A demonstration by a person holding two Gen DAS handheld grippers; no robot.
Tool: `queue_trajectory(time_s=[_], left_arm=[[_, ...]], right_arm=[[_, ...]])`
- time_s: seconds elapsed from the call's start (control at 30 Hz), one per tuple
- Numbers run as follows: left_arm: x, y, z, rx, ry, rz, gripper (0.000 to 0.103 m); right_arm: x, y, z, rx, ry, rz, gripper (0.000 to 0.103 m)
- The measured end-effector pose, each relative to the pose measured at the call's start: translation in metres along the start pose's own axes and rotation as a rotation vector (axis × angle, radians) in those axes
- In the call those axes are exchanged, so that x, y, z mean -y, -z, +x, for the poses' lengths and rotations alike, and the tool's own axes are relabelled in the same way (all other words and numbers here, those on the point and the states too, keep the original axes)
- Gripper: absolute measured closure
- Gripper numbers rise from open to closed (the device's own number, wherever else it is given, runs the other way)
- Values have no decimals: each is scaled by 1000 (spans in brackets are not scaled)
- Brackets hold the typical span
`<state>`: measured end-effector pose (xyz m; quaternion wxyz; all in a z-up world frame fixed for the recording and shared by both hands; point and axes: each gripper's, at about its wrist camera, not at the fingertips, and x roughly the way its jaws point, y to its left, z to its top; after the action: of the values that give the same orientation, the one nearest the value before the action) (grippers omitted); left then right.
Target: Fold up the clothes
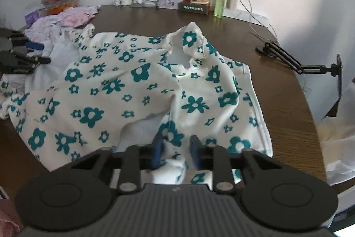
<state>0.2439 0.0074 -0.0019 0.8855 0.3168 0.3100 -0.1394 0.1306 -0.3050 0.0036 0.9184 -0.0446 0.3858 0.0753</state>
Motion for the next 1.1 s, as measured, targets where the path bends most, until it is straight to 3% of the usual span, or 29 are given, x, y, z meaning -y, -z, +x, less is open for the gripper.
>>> queue_trajectory(time_s=[0.07,0.13,0.17,0.2,0.27,0.33,0.47,0.57,0.63,0.67,0.7,0.87,0.93,1.0,1.03,1.1], left_arm=[[2,10,-13,-16,14,-2,59],[-1,17,-23,-30,35,-4,59],[-3,19,-27,-34,48,-7,56],[-6,21,-32,-38,62,-10,53],[-16,24,-36,-39,53,-39,45],[-28,24,-39,-33,26,-69,44],[-51,24,-42,-25,-26,-123,42],[-57,29,-38,-44,-25,-132,42],[-57,33,-30,-61,1,-123,42],[-56,35,-27,-70,11,-121,42],[-55,38,-23,-81,21,-118,43],[-56,44,-17,-87,48,-131,43],[-58,46,-17,-85,59,-136,43],[-59,47,-18,-84,69,-140,43],[-60,49,-18,-83,73,-143,43],[-62,51,-20,-80,82,-153,43]], right_arm=[[0,-2,-2,-3,-8,4,76],[9,-7,-12,44,-69,45,59],[13,-11,-17,68,-98,66,40],[20,-18,-20,99,-95,84,32],[34,-35,-21,139,-58,98,32],[42,-55,-7,131,-28,88,32],[49,-95,34,65,-29,57,41],[39,-118,75,-5,-38,11,50],[24,-129,101,-57,-6,-28,65],[19,-133,112,-74,3,-36,87],[18,-138,118,-81,-8,-32,97],[25,-156,121,15,-26,85,96],[27,-155,129,-18,-36,91,93],[34,-155,126,-10,-67,133,64],[39,-155,123,8,-80,162,43],[52,-155,112,45,-96,214,39]])
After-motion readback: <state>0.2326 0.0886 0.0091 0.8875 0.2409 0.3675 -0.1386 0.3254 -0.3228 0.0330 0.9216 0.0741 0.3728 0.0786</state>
